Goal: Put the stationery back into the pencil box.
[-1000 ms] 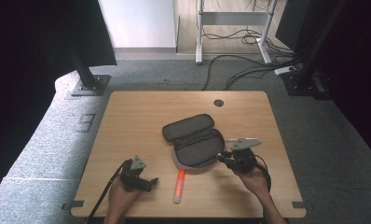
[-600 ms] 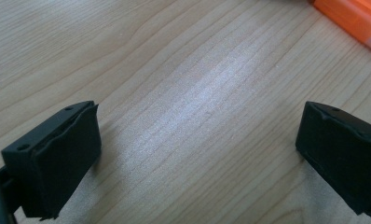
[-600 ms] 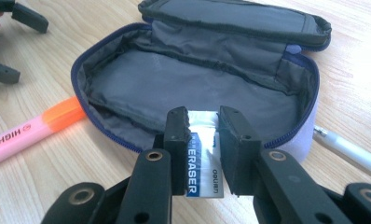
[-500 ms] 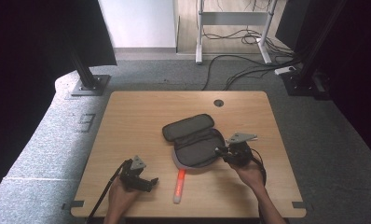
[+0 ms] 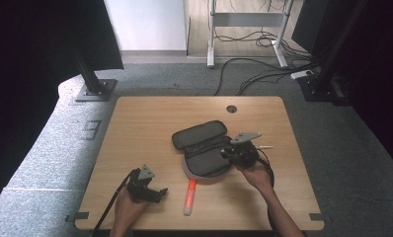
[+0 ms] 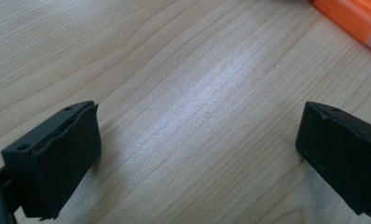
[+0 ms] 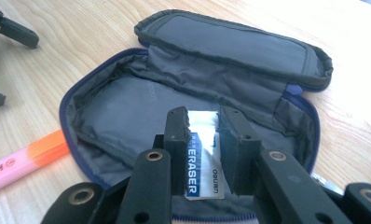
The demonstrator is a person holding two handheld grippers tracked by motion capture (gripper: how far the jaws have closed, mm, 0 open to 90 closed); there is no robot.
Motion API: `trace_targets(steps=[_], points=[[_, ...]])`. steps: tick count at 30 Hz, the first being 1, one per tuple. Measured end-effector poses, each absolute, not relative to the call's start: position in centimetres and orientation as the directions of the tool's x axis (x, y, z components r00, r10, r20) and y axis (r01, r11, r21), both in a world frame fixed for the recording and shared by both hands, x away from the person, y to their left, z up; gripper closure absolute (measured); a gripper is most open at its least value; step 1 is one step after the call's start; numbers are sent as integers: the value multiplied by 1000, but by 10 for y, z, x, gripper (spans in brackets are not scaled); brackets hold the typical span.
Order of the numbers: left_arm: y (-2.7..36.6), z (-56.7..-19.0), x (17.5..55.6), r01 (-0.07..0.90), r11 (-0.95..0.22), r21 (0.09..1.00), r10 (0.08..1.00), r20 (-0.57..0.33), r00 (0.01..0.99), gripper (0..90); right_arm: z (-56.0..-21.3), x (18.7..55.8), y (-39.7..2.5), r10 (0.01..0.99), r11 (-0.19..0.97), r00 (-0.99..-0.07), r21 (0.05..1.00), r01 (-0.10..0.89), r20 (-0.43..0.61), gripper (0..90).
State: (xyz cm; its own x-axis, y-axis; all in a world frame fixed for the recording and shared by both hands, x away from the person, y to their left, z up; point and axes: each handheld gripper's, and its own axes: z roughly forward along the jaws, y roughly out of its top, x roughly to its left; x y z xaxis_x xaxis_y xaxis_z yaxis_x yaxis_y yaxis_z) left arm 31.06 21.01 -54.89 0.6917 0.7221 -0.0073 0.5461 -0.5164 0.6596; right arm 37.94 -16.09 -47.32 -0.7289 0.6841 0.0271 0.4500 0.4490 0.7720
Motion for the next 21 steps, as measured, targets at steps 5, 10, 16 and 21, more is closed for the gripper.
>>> trace_targets(steps=[5, 10, 16, 21], points=[[210, -549, 311, 547, -515, 660, 722, -10, 691, 0, -477, 387, -153, 681, 453, -732, 770, 449, 27, 726], [210, -549, 311, 546, -516, 660, 721, -9, 692, 0, -480, 394, -145, 677, 464, -736, 765, 446, 18, 725], [210, -549, 311, 546, -516, 660, 721, -9, 692, 0, -486, 401, -139, 677, 479, -736, 754, 449, 8, 725], [210, -549, 311, 546, -516, 660, 721, -9, 692, 0, -493, 407, -135, 679, 487, -734, 743, 459, 8, 725]])
